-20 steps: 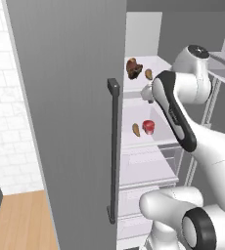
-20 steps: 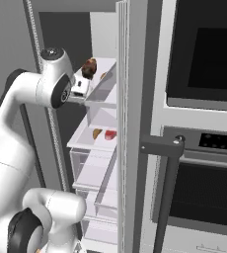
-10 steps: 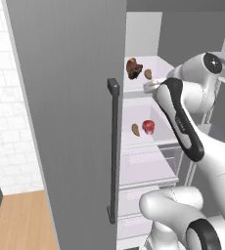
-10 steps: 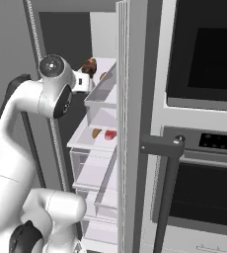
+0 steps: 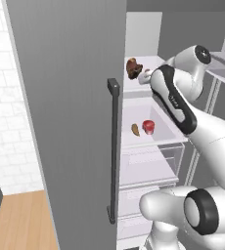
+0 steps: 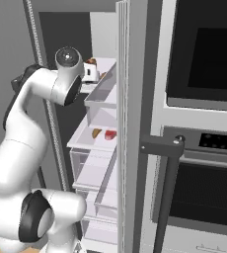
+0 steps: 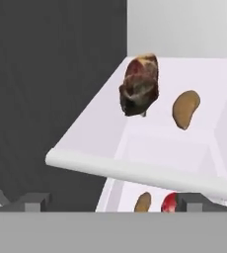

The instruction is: Place one sweet potato and one steak in each tupperware on the nearby counter, to pack two identical lunches.

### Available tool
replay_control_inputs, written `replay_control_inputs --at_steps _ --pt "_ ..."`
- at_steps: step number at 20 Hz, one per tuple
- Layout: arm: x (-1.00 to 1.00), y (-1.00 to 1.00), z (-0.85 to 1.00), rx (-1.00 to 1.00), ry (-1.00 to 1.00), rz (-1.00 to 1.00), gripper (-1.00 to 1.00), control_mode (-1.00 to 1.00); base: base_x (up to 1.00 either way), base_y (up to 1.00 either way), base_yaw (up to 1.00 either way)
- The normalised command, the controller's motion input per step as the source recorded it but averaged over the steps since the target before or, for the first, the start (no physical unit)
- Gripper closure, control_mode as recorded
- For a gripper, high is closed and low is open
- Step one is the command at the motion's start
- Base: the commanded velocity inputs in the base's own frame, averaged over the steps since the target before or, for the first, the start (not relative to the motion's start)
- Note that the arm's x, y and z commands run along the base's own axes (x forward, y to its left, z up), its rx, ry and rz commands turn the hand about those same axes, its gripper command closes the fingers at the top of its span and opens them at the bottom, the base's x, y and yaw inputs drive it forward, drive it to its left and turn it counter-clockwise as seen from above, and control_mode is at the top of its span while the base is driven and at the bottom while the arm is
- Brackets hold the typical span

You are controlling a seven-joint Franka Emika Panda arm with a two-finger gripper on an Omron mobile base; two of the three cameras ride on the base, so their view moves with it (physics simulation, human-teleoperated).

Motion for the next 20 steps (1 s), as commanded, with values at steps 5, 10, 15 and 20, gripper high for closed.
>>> replay_control_inputs --at_steps 5,10,15,20 --pt "0.38 0.03 0.0 0.0 0.06 0.08 -1.0 -1.0 0.0 0.0 0.0" --pt "0.74 0.03 -0.02 0.0 0.04 0.09 -1.0 -1.0 0.0 0.0 0.0" --pt "0.72 0.0 -0.11 0.0 0.0 0.06 -1.0 -1.0 0.0 0.0 0.0" --pt "0.67 0.04 -0.12 0.0 0.0 0.01 -1.0 -1.0 0.0 0.0 0.0"
